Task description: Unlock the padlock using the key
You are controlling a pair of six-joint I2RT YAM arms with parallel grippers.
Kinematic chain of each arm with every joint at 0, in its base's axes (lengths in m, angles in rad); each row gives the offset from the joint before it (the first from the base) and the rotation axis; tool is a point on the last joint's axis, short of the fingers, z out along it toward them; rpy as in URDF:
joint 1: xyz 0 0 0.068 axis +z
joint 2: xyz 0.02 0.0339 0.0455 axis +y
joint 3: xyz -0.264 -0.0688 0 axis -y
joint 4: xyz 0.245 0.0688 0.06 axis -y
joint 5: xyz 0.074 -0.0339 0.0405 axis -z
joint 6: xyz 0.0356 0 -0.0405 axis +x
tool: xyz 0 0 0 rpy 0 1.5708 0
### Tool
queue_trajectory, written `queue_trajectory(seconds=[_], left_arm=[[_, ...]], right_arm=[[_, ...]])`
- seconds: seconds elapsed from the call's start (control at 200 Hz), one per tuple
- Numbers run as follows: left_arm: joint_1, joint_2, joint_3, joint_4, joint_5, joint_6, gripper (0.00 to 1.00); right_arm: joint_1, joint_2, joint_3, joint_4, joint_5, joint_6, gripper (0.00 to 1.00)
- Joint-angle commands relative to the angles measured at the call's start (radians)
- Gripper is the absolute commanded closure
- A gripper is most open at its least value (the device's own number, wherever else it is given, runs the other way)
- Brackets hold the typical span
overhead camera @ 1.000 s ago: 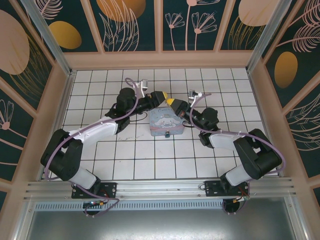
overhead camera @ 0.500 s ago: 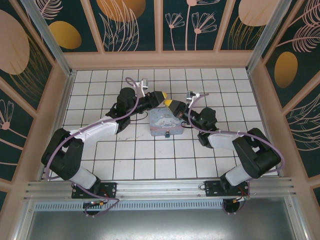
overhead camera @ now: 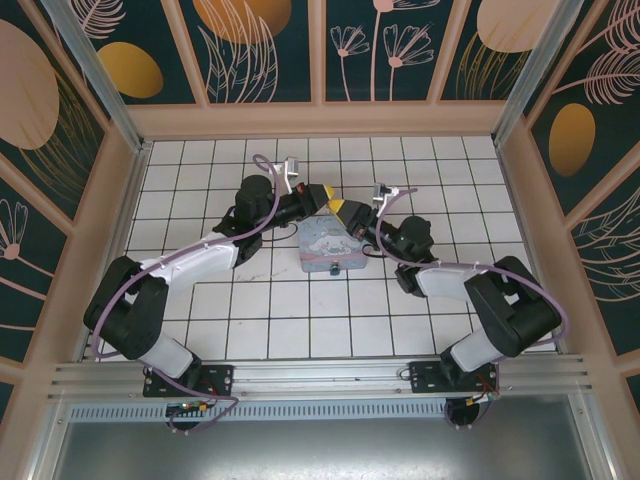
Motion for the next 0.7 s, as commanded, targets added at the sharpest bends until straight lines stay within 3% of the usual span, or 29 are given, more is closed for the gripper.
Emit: queue_trajectory(seconds=[0.0,0.215,0.696], left_arm=[[-0.003,-0.011,0.027,0.056,-0.007,0.011,1.0],[-0.006,-0.014,0.022,0.103,-0.008,0.002,1.0],[-0.005,-0.014,0.02,0.138,-0.038,-0.036,1.0]], right_arm=[[-0.038,-0.071,-0.039,0.042,0.027,-0.009,0.63],[-0.04,-0.088,-0.009,0.015,0.031,-0.02,0.62],[0.027,0.055,0.086,0.119,0.058,0.023,0.66]])
